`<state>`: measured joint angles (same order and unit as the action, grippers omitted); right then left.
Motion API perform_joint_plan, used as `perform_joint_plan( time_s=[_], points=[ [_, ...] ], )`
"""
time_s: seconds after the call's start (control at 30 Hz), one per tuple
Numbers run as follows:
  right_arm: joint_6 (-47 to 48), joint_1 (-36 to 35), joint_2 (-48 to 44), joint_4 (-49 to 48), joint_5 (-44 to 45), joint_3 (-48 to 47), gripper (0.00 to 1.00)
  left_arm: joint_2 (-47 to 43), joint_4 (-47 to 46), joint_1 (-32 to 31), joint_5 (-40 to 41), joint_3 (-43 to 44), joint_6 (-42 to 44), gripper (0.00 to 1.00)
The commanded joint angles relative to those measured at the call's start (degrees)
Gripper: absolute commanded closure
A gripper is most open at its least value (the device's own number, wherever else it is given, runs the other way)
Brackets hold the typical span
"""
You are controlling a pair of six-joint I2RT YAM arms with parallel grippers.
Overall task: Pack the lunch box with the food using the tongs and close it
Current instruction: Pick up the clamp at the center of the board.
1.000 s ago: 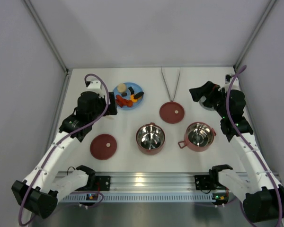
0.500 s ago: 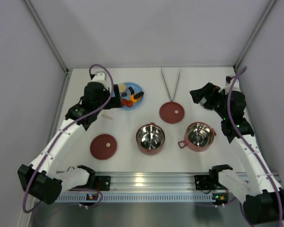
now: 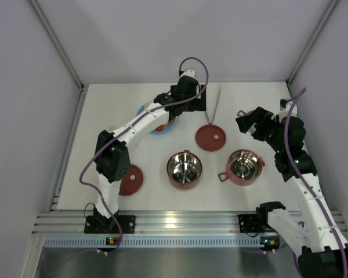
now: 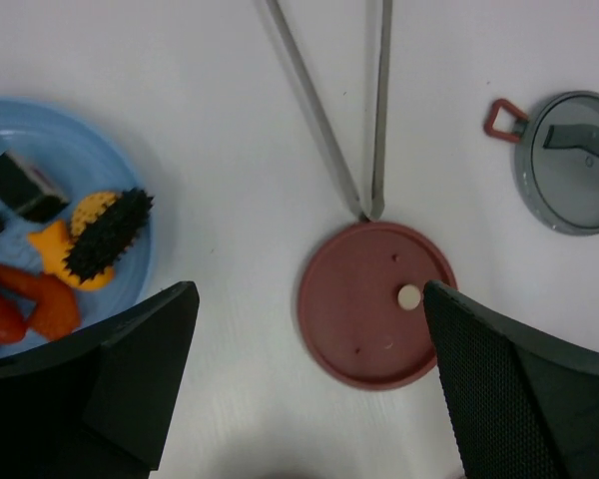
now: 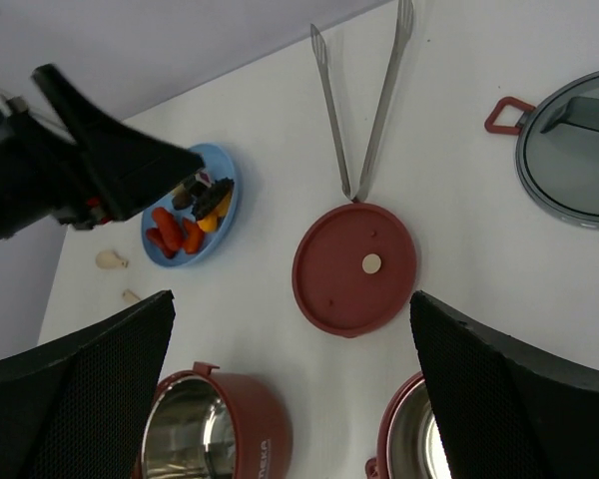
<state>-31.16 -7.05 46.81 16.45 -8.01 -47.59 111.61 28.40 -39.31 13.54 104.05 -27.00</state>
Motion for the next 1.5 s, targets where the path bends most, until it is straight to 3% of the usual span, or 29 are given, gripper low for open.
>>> perform_joint_plan(
  time_s=[0.0,0.17,0.57,1.47],
  points=[
    [-0.3,0.7,-3.2,3.4,0.6,-3.8,0.01,7.9,-0.1,-1.5,2.1,11.1,-1.6,0.01],
    [0.7,0.7,-5.5,7.1,1.4,-5.4,0.01,20.0,0.2,-2.6,3.0,22.8,-1.2,0.01],
    [2.0,0.7,-7.6,10.1,2.6,-5.3,0.00,31.9,-11.5,-4.8,5.0,25.8,0.7,0.01],
    [2.4,0.8,-10.7,9.8,2.6,-2.7,0.00,42.7,-18.7,-6.6,15.4,31.9,-0.2,0.01]
  ],
)
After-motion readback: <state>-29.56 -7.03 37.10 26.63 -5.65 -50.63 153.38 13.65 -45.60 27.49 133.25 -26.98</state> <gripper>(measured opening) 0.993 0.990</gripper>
